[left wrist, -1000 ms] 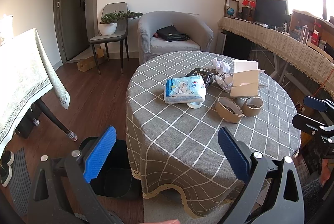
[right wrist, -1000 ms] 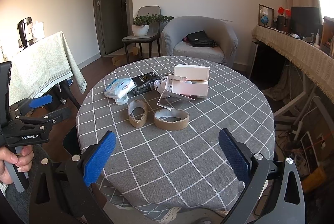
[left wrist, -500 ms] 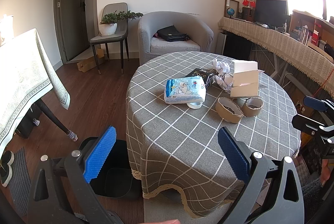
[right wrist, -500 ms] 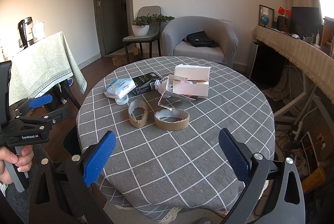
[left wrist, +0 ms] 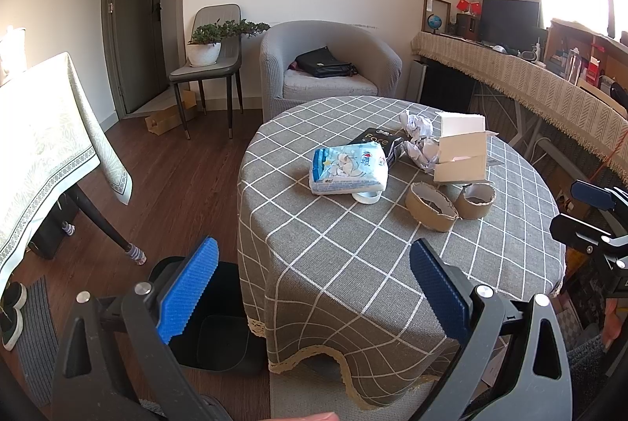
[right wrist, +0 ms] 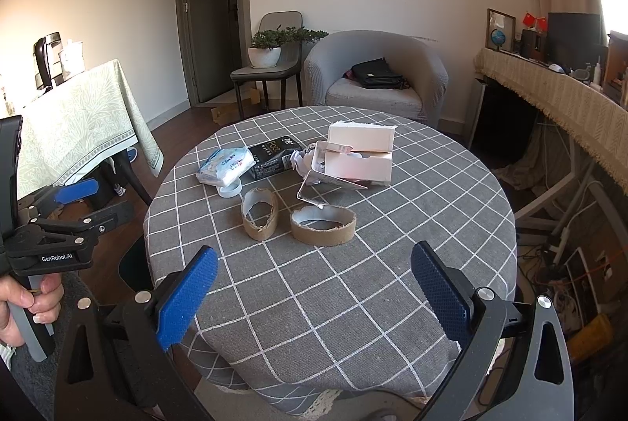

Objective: Collect trash

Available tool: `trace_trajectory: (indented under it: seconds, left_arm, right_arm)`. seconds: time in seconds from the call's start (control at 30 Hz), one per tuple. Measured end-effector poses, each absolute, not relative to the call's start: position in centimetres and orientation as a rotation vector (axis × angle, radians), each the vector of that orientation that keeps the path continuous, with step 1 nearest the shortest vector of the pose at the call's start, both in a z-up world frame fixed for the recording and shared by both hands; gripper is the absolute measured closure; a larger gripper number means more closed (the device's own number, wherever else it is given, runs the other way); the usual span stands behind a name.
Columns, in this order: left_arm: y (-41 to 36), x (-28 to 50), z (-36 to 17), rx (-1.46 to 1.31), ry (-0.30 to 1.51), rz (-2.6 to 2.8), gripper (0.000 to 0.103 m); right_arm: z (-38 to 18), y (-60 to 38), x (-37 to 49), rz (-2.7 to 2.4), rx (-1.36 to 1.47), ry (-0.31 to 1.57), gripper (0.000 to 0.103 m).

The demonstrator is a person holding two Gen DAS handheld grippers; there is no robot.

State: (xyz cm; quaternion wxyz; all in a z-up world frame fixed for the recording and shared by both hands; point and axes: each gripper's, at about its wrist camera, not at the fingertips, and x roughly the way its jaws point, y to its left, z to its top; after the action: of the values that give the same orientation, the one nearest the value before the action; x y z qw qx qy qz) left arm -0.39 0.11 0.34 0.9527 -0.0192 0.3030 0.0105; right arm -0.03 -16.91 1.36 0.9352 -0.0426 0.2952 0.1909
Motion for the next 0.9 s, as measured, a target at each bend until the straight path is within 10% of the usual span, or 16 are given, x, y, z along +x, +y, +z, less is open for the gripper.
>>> trace_trajectory:
  seconds: [0.9]
  left_arm:
    - [0.15, 0.36, -0.03, -0.025, 0.633, -0.025, 0.003]
  right_arm:
    - [0.85, -17.30, 0.52, 0.381, -0.081, 0.620, 0.004]
